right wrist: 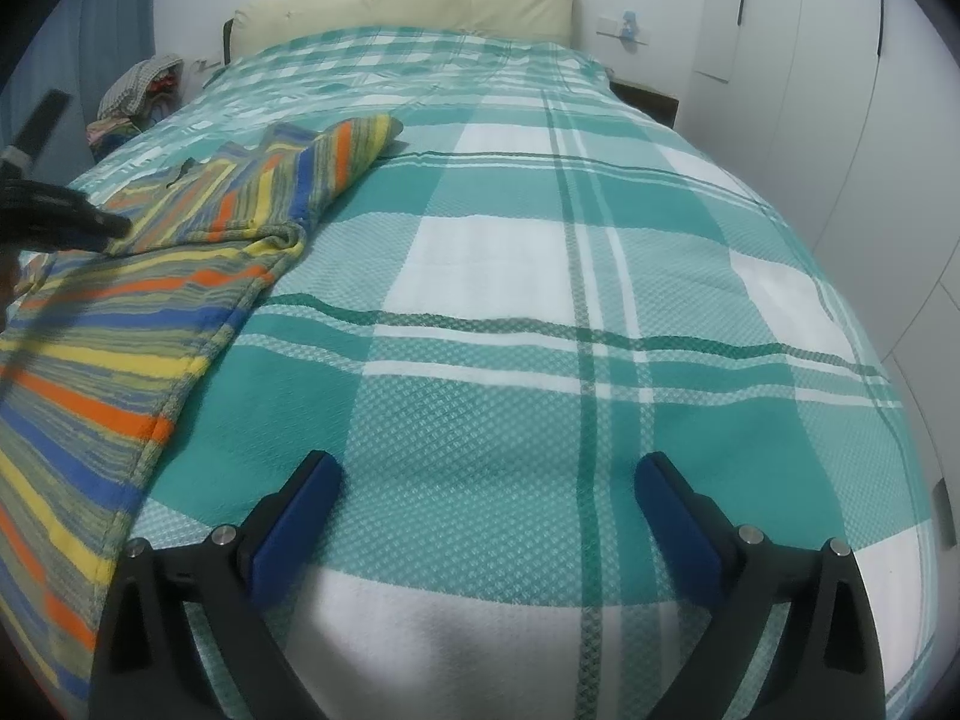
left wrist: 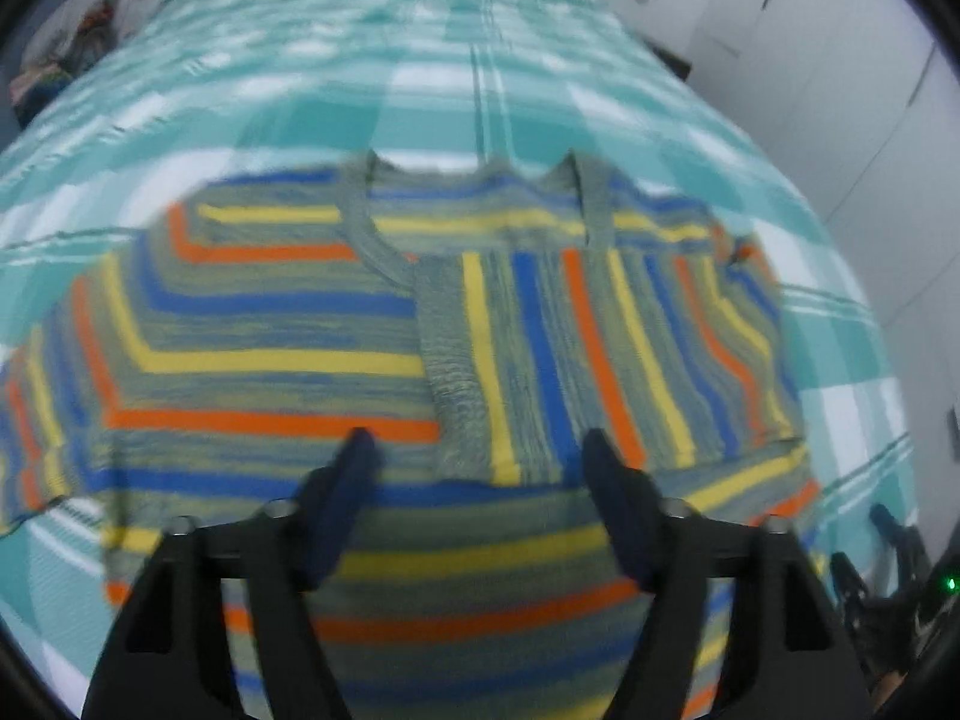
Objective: Fold small clothes
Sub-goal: 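Move the left gripper to the other sleeve cuff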
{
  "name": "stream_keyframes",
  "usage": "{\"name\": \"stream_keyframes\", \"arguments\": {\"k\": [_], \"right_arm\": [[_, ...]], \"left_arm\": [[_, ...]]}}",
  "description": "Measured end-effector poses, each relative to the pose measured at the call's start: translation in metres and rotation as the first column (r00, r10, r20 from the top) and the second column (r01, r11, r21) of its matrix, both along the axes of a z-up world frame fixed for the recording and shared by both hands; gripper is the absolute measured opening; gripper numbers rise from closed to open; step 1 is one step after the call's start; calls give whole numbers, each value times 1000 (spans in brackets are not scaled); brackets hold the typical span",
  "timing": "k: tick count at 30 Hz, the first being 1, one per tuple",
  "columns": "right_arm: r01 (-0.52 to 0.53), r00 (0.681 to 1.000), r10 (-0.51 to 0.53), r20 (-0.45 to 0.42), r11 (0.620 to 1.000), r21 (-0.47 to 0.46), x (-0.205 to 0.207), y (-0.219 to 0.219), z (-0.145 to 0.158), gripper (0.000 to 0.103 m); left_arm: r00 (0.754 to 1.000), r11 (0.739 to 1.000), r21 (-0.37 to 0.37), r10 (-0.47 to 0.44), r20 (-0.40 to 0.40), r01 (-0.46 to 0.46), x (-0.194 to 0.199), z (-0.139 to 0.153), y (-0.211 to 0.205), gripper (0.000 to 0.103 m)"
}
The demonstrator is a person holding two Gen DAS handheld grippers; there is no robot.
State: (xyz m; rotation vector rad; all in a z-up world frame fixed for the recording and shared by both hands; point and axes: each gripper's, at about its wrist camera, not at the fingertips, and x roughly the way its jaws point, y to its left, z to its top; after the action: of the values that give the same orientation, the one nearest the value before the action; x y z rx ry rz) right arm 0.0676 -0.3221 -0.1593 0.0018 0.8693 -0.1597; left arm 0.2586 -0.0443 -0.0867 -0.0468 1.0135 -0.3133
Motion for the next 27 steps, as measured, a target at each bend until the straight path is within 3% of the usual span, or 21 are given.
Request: {"name": "stream_keyframes", "arguments": {"k": [5, 9, 12, 16, 20, 24, 25, 27], "right_arm": [[1, 1000, -1, -1, 1000, 2, 0, 0, 1, 98], [2, 1000, -2, -1, 1000, -1, 0, -2, 1, 99], [3, 1000, -3, 0, 1000, -7, -1, -1, 2, 99], [4, 1000, -4, 0, 1000, -10, -1, 0, 1, 99], [6, 1000, -6, 1, 1000, -16, -1, 0, 1, 99], [10, 1000, -10, 3, 1000, -26, -2, 0, 2, 100], [11, 1000, -11, 4, 1000, -28, -3, 0, 2, 100], [13, 1000, -13, 3, 999, -32, -2, 1, 2, 100]], "left_arm": [[1000, 1000, -28, -11, 22, 11, -35, 30, 53, 82], [995, 995, -5, 98, 36, -98, -42, 44, 134, 84], [961, 961, -25, 275, 42, -274, -40, 54, 220, 85], [880, 875, -94, 475, -12, -474, -35, 47, 324, 87], [847, 846, -45, 528, -62, -531, -24, 14, 353, 86], [825, 826, -52, 554, -108, -561, -11, -16, 361, 83], [814, 814, -63, 569, -115, -577, -10, -23, 364, 78], [813, 809, -96, 569, -124, -581, -8, -28, 365, 58]]}}
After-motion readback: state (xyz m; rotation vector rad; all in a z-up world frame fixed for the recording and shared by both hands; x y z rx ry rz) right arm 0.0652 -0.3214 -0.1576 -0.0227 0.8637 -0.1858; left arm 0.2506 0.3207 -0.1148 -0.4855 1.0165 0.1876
